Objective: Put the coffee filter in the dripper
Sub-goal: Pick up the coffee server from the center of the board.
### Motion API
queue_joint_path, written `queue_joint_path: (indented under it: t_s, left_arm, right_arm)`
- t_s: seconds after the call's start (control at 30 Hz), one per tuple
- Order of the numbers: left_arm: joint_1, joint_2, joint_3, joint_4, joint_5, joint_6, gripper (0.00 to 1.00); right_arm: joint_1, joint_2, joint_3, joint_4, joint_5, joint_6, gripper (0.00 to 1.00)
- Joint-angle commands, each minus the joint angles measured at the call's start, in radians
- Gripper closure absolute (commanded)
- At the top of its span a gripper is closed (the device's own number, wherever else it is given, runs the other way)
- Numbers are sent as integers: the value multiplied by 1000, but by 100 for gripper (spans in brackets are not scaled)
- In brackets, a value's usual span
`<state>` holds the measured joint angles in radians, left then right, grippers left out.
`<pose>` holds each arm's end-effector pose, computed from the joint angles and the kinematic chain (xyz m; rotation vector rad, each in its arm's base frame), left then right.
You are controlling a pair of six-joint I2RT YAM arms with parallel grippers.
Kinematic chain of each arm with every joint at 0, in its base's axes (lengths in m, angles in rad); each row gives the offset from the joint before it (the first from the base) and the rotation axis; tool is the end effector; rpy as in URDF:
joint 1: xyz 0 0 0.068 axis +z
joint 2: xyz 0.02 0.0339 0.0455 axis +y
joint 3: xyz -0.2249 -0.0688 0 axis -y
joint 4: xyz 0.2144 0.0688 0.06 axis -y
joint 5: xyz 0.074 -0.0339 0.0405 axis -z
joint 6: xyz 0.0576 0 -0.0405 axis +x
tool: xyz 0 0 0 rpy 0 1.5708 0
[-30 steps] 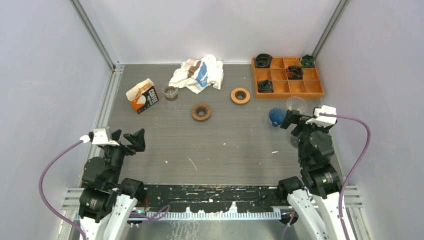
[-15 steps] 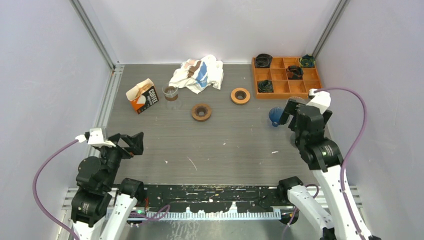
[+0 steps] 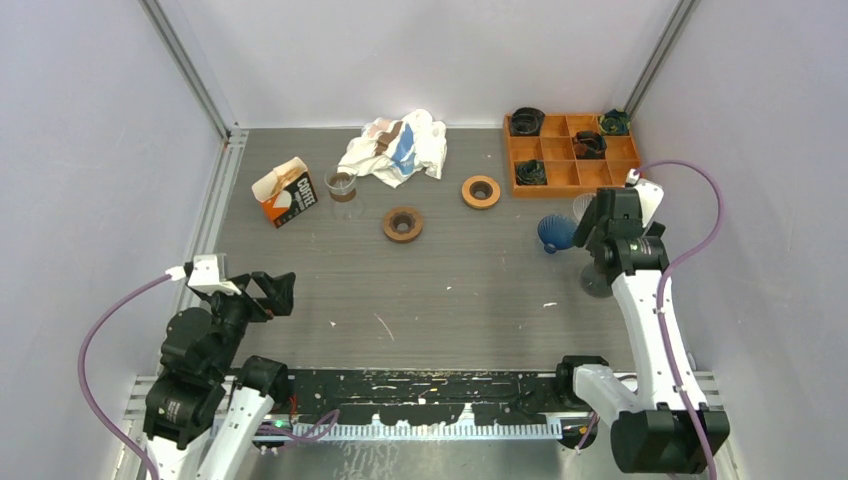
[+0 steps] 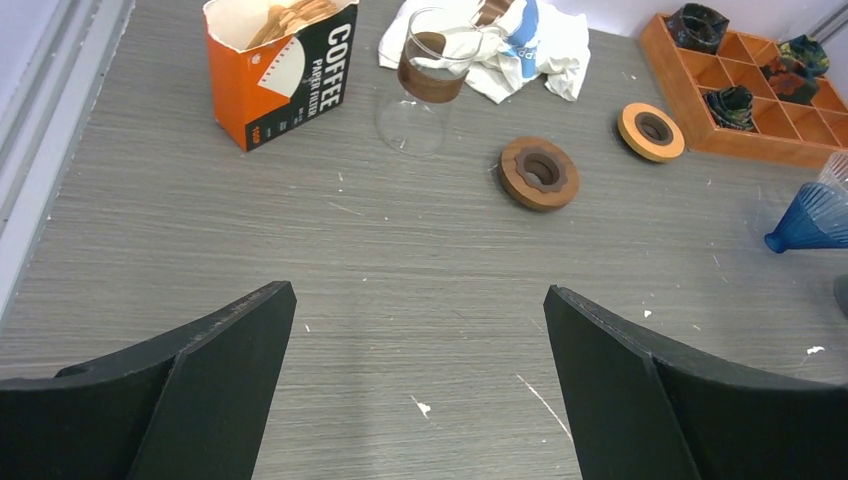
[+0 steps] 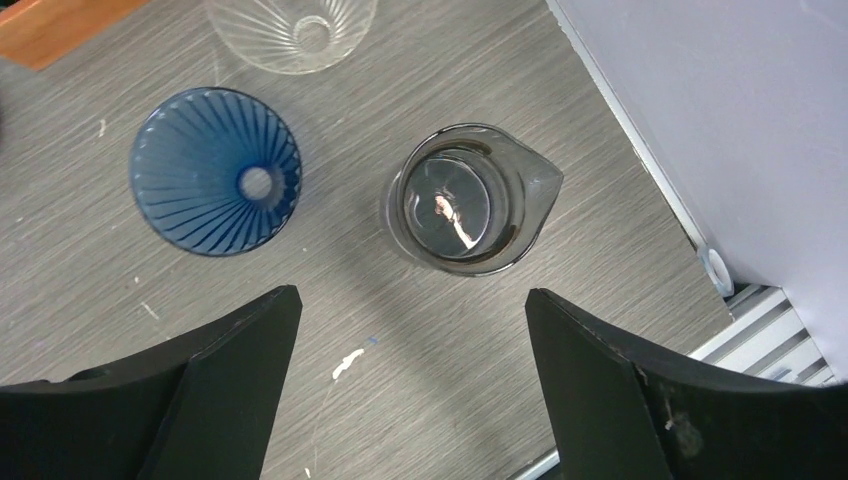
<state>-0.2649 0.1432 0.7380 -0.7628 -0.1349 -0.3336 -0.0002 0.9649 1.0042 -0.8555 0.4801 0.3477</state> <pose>0.0702 -0.0110 0.2935 -0.1595 1.7408 -0.3219 0.1895 -0.0266 0.2756 0.6163 2.2212 -0.3959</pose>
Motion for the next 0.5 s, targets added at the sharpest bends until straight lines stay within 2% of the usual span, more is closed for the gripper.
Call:
queue_joint_path:
  t_s: [0.0, 0.17, 0.3, 0.47]
  left_arm:
    - [-20, -32, -1, 25, -13, 7, 1]
    - [-25, -50, -11, 40, -15, 8, 1]
    - [-35, -72, -12, 35, -35, 9, 1]
    - [-37, -102, -14, 32, -50, 11, 1]
  right_arm:
    - [-83, 38, 28, 79, -80, -43, 13]
    - [-148, 128, 36, 125, -148, -71, 24]
    - [-180, 218, 55, 136, -216, -80, 40]
    - [-204, 293, 65, 140, -252, -96, 43]
